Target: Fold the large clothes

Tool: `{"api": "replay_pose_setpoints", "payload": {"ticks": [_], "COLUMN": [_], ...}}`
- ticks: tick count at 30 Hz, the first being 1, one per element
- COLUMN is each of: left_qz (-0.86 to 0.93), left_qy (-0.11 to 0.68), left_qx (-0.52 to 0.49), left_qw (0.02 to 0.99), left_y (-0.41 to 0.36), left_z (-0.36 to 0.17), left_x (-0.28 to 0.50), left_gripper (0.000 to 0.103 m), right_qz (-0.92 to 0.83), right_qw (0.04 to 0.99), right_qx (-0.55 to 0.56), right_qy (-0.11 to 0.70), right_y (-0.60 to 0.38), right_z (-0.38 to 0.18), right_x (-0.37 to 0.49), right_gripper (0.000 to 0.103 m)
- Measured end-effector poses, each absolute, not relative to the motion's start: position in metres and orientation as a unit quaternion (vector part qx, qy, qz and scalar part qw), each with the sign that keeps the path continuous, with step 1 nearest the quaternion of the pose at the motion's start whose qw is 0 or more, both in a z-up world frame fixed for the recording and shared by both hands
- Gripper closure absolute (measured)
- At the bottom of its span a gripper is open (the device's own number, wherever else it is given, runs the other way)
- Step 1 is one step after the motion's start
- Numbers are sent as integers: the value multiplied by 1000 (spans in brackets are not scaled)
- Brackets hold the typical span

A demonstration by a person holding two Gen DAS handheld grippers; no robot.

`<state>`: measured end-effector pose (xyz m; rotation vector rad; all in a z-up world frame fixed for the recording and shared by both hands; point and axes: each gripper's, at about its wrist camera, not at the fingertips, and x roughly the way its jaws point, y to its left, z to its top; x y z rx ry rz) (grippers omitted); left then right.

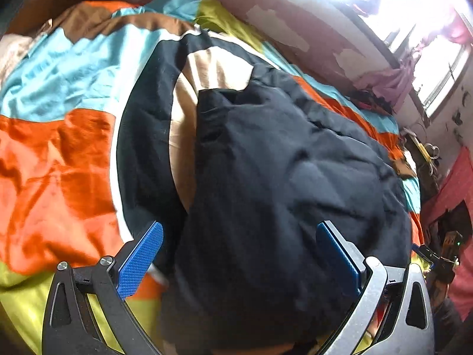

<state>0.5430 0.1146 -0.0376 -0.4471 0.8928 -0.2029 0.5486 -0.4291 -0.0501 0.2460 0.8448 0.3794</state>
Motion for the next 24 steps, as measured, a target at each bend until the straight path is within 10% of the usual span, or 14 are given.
{"api": "replay_pose_setpoints", "payload": {"ticks": [24], "left_qz": [-241], "left_qy": [450], "left_qx": [-291], "left_qw": [809], "left_y": [152], "left_z": [-95], "left_x": [601], "left_gripper": [1], "right_qz": [292], "right_qw": [804], "right_qx": [245], "right_qy": [457], "right_y": [-442], "right_z": [-128], "right_x": [645], "right_gripper": [0]}}
